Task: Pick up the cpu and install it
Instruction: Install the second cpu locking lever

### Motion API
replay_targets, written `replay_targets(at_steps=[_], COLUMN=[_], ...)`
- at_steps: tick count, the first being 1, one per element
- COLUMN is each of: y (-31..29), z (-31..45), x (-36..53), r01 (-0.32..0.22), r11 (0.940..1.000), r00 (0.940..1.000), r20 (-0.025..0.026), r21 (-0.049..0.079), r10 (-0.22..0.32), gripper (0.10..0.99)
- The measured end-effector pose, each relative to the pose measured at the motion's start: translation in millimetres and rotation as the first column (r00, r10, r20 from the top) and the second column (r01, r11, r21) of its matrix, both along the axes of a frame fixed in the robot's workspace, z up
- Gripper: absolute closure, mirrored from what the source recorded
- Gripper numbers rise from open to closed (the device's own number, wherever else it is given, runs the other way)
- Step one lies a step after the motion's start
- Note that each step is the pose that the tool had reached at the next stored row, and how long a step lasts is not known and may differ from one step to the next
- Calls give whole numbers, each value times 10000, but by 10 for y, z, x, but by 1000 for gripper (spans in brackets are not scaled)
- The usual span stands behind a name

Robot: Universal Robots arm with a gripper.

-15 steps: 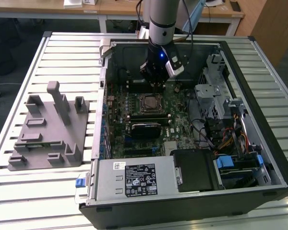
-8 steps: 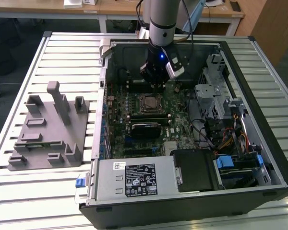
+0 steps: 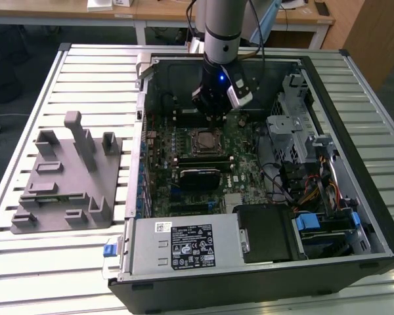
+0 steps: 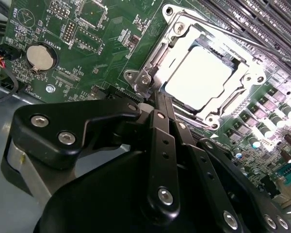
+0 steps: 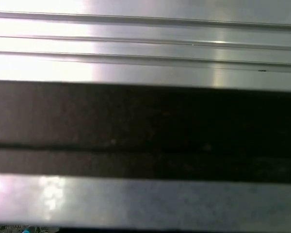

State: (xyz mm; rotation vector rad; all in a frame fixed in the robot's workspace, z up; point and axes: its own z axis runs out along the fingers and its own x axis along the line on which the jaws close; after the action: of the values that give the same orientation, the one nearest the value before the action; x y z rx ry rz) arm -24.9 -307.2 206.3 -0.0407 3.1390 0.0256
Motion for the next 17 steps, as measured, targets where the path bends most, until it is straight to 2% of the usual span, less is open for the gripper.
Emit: replay_targets(at_steps=[8,17], y=[-48,-134], z=[0,0], x=[1,3], r01=[0,0], r11=[10000,10000], r00=[10000,10000], r20=[-1,0], r21=[-1,-1], r10=[0,0], gripper=[973,973])
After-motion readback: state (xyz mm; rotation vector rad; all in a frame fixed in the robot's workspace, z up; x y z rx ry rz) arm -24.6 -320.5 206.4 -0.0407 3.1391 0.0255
